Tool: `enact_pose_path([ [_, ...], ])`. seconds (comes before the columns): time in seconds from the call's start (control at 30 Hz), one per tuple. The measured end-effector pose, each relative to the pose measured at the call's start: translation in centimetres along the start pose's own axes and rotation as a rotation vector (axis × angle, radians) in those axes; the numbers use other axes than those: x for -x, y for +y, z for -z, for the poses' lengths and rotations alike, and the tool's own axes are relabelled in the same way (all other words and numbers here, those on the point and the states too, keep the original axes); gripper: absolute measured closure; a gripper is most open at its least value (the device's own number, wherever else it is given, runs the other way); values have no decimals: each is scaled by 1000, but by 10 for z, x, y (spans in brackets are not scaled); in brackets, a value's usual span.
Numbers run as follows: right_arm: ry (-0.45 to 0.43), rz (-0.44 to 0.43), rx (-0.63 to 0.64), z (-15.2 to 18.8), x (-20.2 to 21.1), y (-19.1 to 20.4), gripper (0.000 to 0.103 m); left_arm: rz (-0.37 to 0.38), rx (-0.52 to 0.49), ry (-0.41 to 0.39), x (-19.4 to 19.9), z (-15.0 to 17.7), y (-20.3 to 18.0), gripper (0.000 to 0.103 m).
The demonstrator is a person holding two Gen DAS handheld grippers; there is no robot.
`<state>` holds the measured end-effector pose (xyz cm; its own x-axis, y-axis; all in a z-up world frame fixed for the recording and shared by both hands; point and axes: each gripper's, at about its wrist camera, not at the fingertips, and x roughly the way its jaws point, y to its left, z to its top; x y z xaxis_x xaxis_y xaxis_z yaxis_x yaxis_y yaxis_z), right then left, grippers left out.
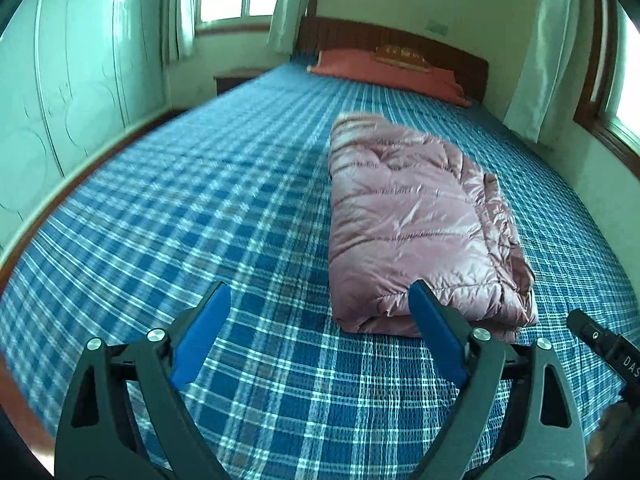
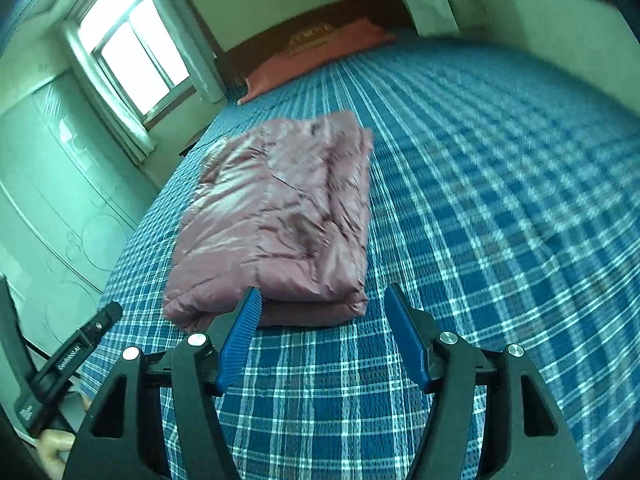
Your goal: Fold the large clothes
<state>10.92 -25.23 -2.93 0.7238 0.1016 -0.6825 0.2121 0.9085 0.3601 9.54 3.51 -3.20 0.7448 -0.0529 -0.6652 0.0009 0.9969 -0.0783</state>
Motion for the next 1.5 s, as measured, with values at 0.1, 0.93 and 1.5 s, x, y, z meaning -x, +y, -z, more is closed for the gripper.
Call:
enact_pose_path([
  [0.1,-38,33,52,4,17,15,34,-53,-34,-37,18,0,-6,7],
  [0.93,-168,101,199,2,69,71,31,-59,-47,-145,88,-2,-16,4],
  [1.5,-174,97,210,3,68,75,29,-51,-43,-135,92,2,-21,4],
])
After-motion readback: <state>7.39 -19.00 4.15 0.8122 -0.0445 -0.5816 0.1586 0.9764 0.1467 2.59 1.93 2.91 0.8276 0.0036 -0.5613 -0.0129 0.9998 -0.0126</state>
